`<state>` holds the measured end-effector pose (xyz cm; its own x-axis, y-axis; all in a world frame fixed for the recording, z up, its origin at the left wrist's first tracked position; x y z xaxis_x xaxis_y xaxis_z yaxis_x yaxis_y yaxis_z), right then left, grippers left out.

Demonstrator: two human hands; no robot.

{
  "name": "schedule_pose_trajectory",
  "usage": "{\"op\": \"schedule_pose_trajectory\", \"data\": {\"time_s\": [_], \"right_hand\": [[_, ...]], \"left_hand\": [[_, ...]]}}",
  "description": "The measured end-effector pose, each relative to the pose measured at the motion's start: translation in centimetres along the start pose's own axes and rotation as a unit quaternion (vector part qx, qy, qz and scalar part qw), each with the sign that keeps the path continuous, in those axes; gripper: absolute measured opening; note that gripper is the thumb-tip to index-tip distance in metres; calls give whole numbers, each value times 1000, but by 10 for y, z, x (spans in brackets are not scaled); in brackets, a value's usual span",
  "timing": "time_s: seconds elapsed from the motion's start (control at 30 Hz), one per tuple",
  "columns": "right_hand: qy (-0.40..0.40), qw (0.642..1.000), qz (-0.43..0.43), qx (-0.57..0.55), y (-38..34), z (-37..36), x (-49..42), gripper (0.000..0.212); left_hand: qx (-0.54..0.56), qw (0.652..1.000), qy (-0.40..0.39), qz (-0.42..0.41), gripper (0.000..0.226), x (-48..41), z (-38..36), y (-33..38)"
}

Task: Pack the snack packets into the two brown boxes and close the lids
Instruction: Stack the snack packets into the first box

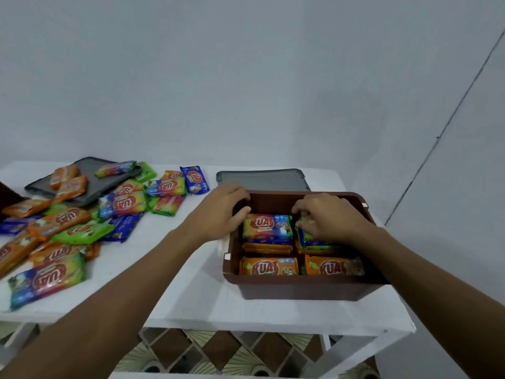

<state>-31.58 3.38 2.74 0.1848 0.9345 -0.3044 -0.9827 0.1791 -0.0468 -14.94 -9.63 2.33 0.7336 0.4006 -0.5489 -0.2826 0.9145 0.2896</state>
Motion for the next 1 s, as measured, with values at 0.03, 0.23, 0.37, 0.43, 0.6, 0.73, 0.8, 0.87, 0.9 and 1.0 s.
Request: {"op": "schedule_pose_trajectory", "data": {"time_s": [0.03, 0.23, 0.37, 0.43, 0.6, 0.73, 0.8, 0.87, 0.9, 1.0], "right_hand": [[19, 1000, 2, -7, -7, 3, -4, 30], [84, 995, 40, -41, -84, 9, -50, 18], [50, 995, 69, -48, -146, -10, -88, 24], [4, 996, 88, -29, -176, -28, -106, 31], [-75, 989, 124, -6, -247, -83, -147, 39], [-65, 994, 87, -7, -280, -124, -179, 50], [-81, 997, 12, -13, -279, -149, -183, 63], [-101, 993, -53, -31, -275, -173, -173, 71], [-92, 993, -65, -30, -275, -180, -167, 71], [1, 999, -49, -7, -276, -172, -171, 53]], "left_hand": [[2, 999, 23, 27, 39, 6, 4, -10], [-175, 973, -71, 135, 62, 75, 29, -133], [-235, 950, -96, 184, 63, 119, 69, -198], [-251, 942, -96, 202, 66, 135, 86, -222], [-219, 943, -106, 229, 77, 170, 115, -270], [-142, 960, -104, 217, 83, 189, 120, -287], [-132, 965, -82, 211, 73, 187, 122, -290], [-127, 967, -44, 216, 63, 180, 125, -291], [-127, 969, -21, 212, 59, 174, 127, -291], [-134, 973, 5, 188, 60, 150, 126, -297]]}}
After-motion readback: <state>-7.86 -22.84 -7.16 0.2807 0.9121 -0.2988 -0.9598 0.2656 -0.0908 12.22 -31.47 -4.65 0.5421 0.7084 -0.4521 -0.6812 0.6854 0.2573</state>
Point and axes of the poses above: each hand's wrist, its own x-axis away from the middle knuckle, its own z-axis out of the back of the hand, y = z × x, the point moved 6 cm from there along -x, towards the middle knuckle, and after that the axes turned 15 degrees about y, right-handed, at the moved point
